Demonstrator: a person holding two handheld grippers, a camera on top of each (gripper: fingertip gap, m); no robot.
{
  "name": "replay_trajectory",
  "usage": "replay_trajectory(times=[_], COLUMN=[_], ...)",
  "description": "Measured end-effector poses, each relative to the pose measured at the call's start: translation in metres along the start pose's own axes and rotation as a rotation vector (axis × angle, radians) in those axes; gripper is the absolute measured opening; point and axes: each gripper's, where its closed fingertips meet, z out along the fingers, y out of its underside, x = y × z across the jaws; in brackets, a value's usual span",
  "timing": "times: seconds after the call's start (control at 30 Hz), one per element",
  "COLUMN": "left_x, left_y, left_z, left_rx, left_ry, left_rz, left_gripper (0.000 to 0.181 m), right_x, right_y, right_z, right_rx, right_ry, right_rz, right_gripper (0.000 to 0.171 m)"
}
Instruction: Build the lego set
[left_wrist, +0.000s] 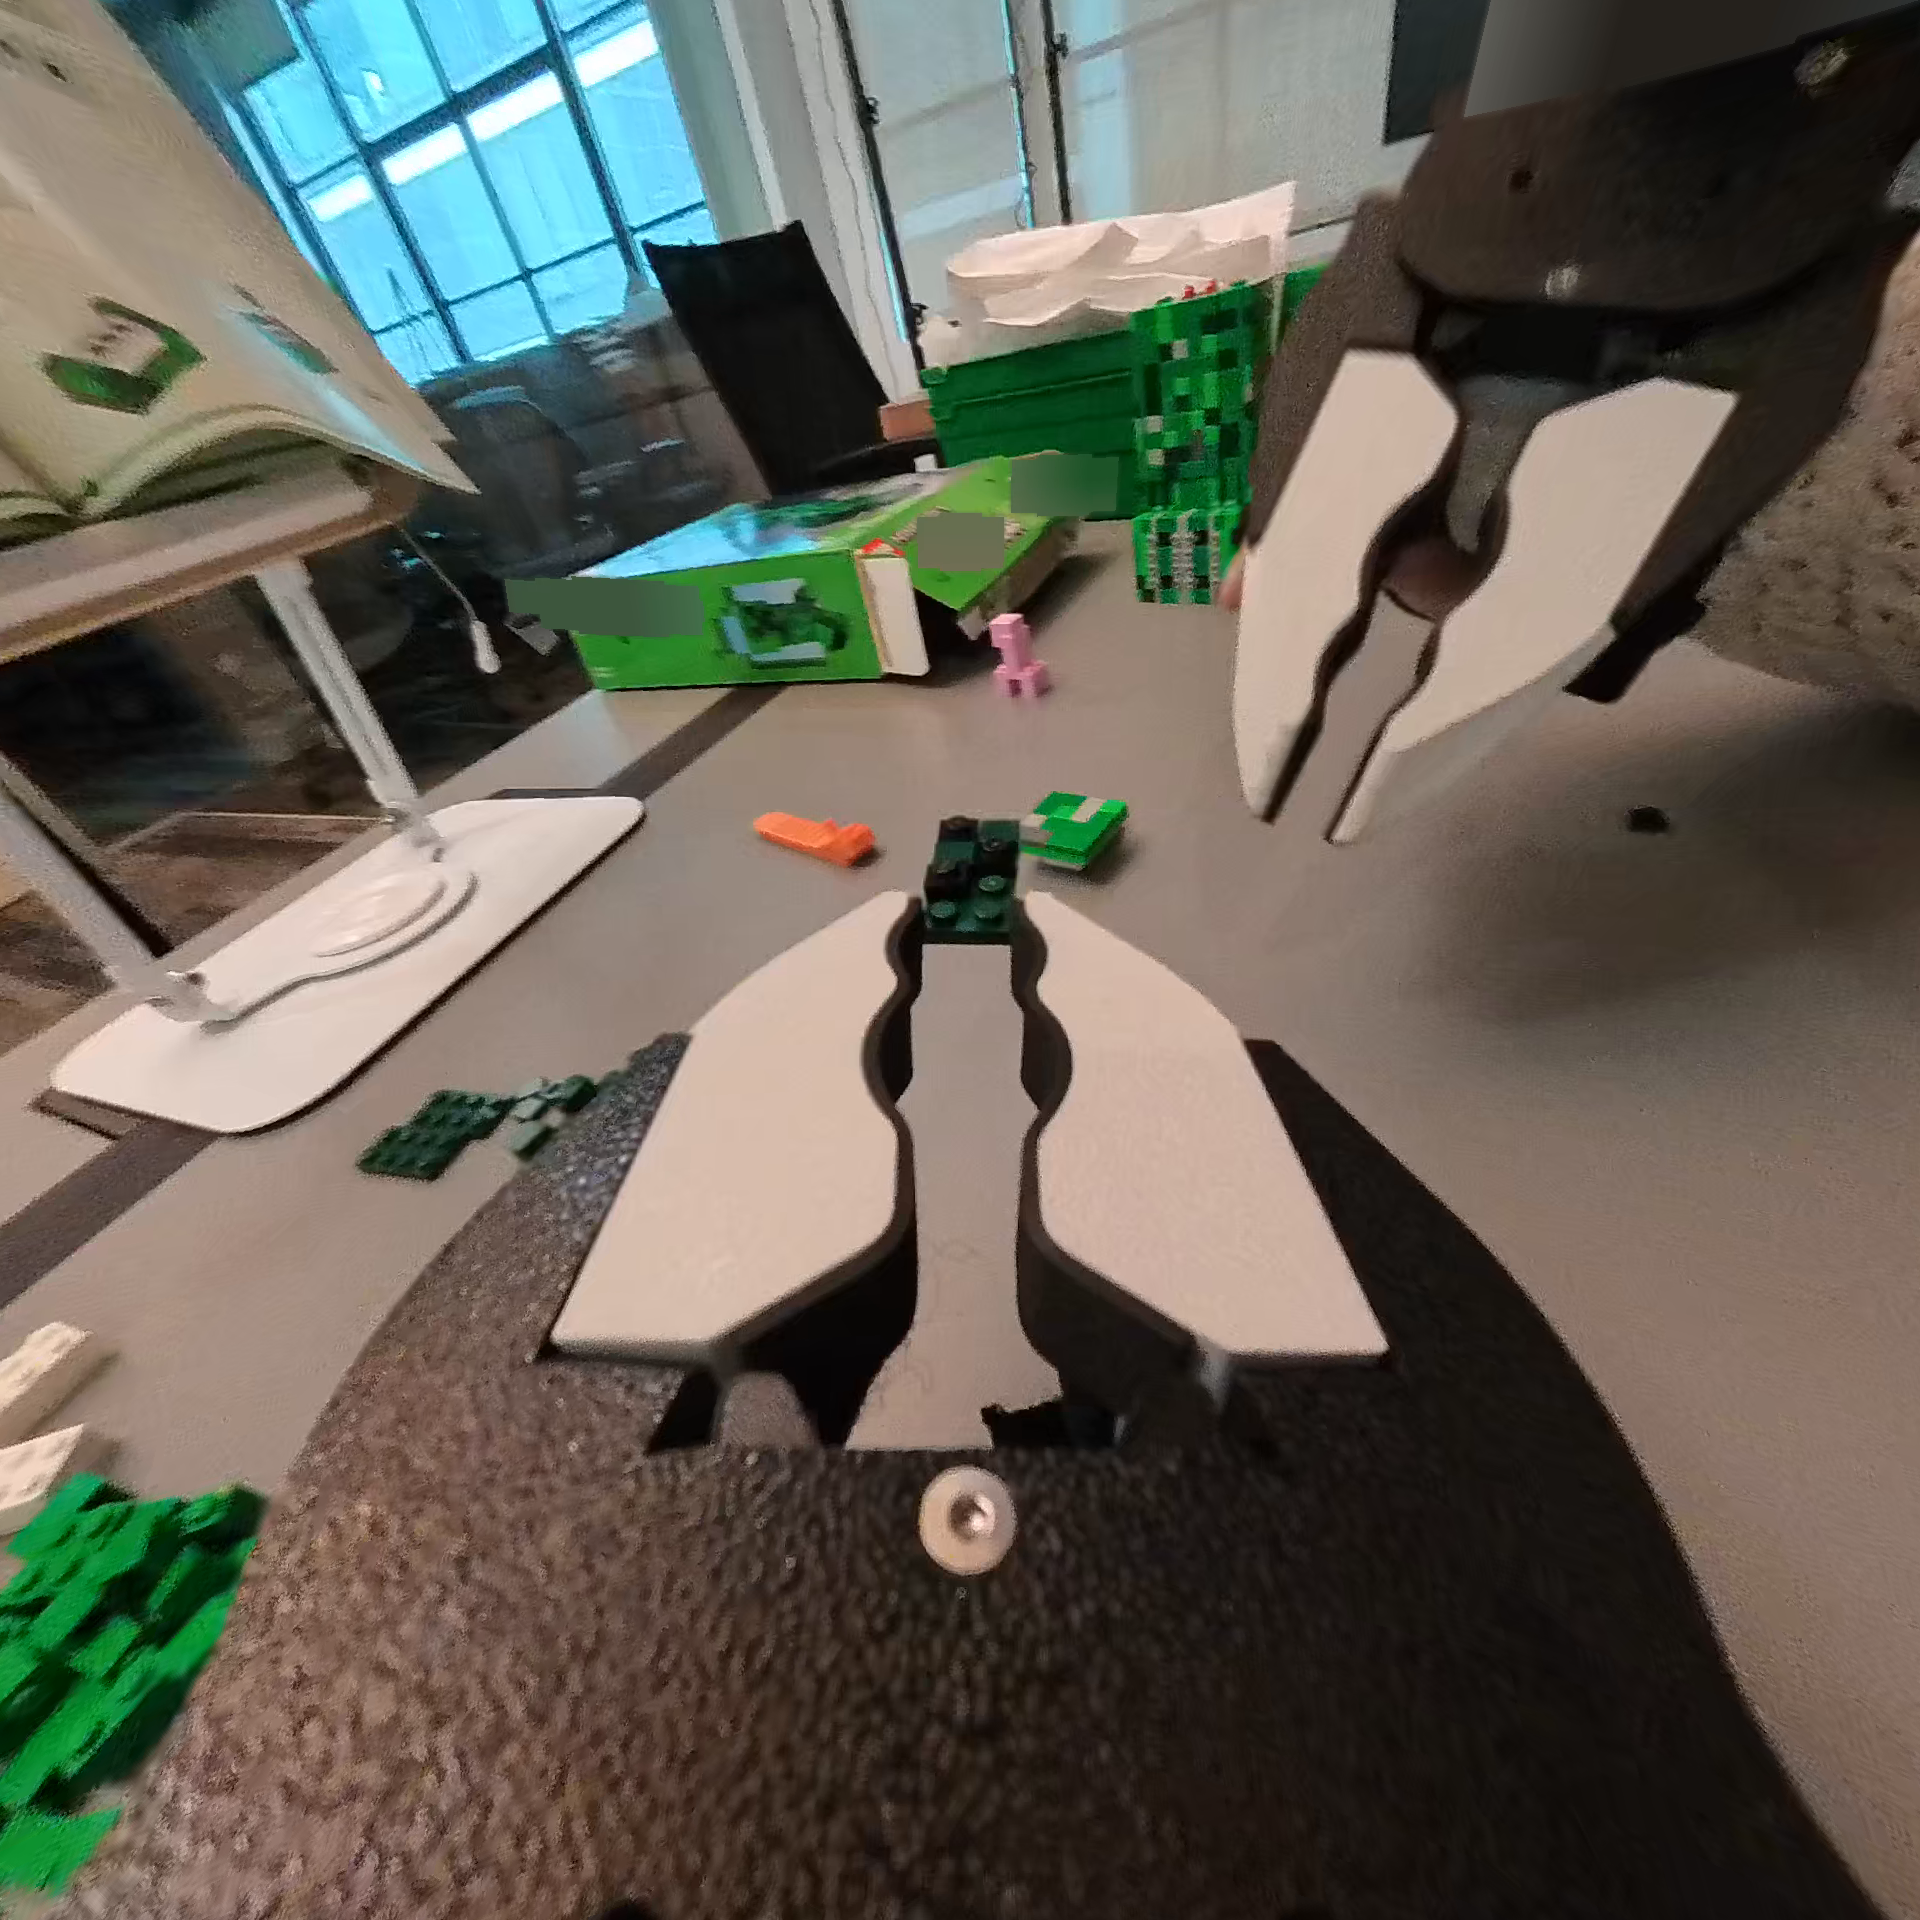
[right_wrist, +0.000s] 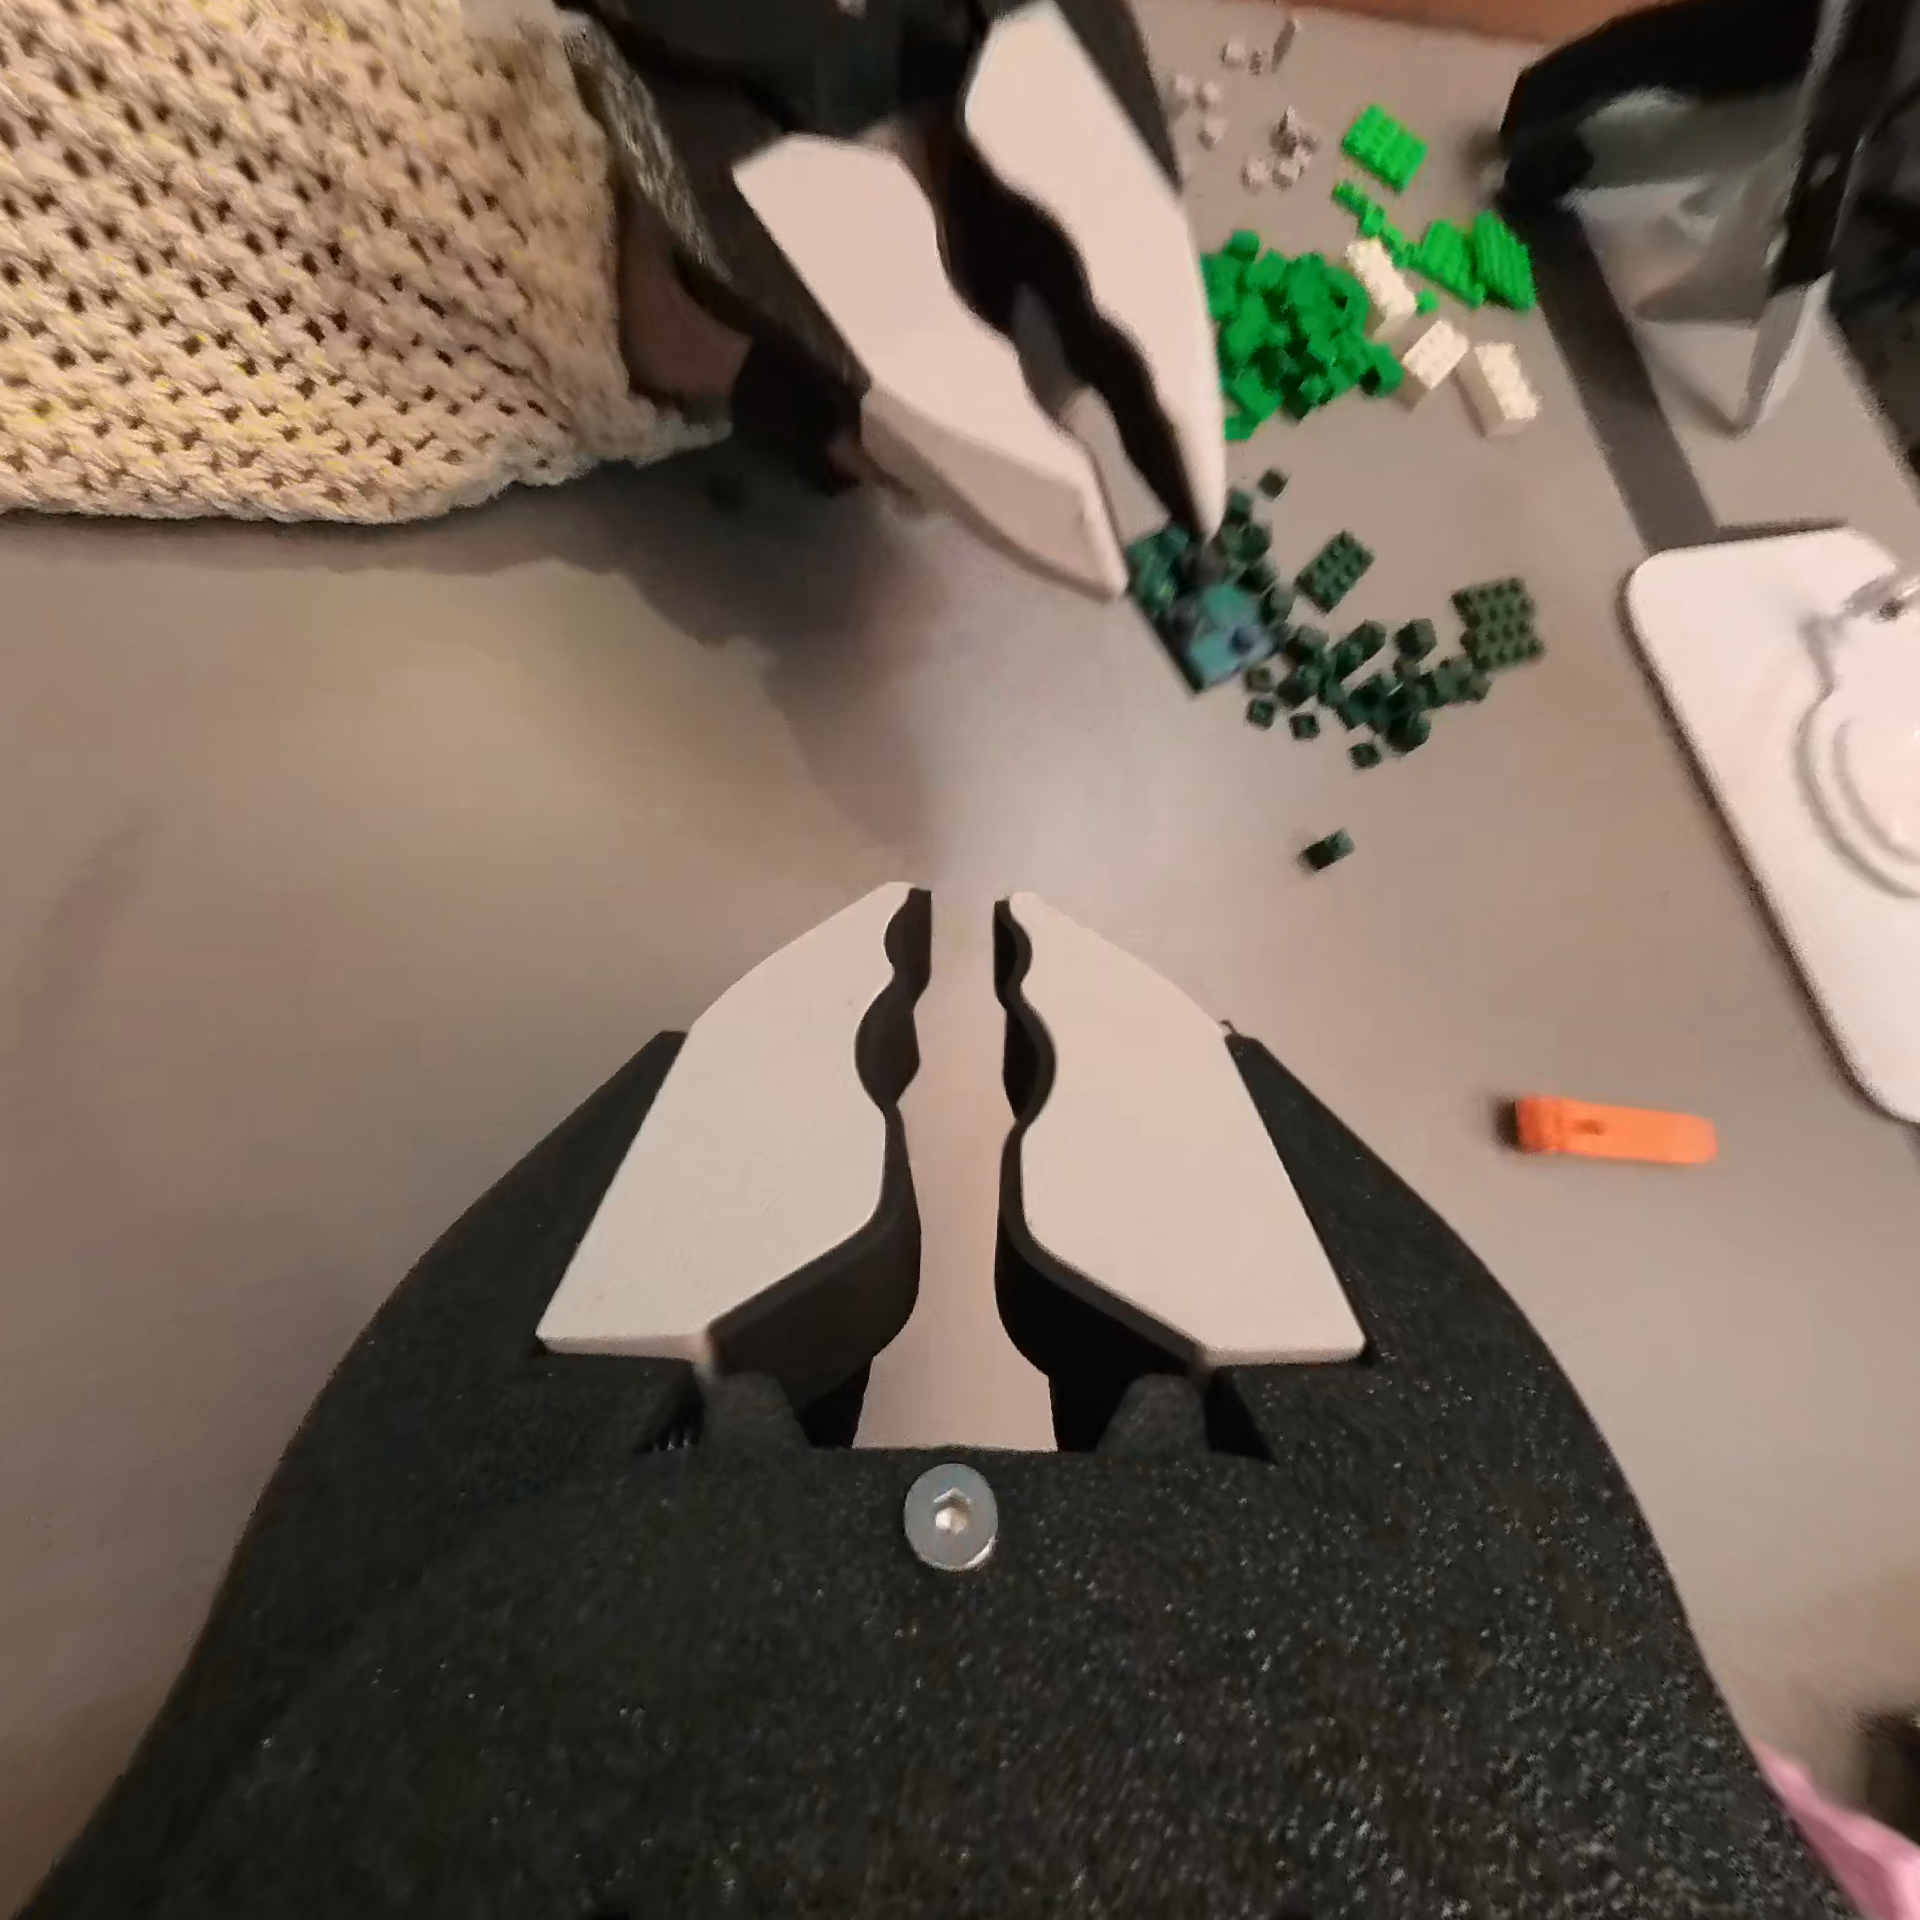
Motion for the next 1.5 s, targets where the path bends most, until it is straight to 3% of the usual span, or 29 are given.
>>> replay_trajectory(times=[0.17, 0.37, 0.5, 0.7, 0.87, 1.3, 1.5], left_x=[-0.035, -0.093, -0.093, -0.085, -0.086, -0.089, -0.089], left_y=[0.005, 0.011, 0.011, 0.014, 0.011, 0.009, 0.012], left_z=[-0.03, -0.087, -0.086, -0.075, -0.076, -0.076, -0.081], left_rx=[-0.062, -0.005, 0.021, -0.019, 0.012, 0.031, 0.031], left_ry=[-0.135, -0.377, -0.387, -0.34, -0.326, -0.321, -0.348], left_rz=[0.098, -0.011, -0.015, 0.027, -0.002, 0.001, 0.025], left_gripper=[0.015, 0.015, 0.015, 0.015, 0.015, 0.015, 0.015], right_x=[-0.025, -0.053, -0.065, -0.068, -0.066, -0.063, -0.047], right_y=[-0.013, -0.053, -0.064, -0.063, -0.06, -0.056, -0.064], right_z=[0.019, 0.071, 0.108, 0.134, 0.137, 0.136, 0.098], right_rx=[0.06, 0.109, 0.095, -0.029, -0.073, -0.066, 0.027], right_ry=[-0.107, -0.13, -0.135, -0.069, -0.033, -0.026, 0.021], right_rz=[0.116, 0.284, 0.342, 0.276, 0.249, 0.213, 0.19], right_gripper=[0.011, 0.011, 0.013, 0.016, 0.02, 0.008, 0.007])
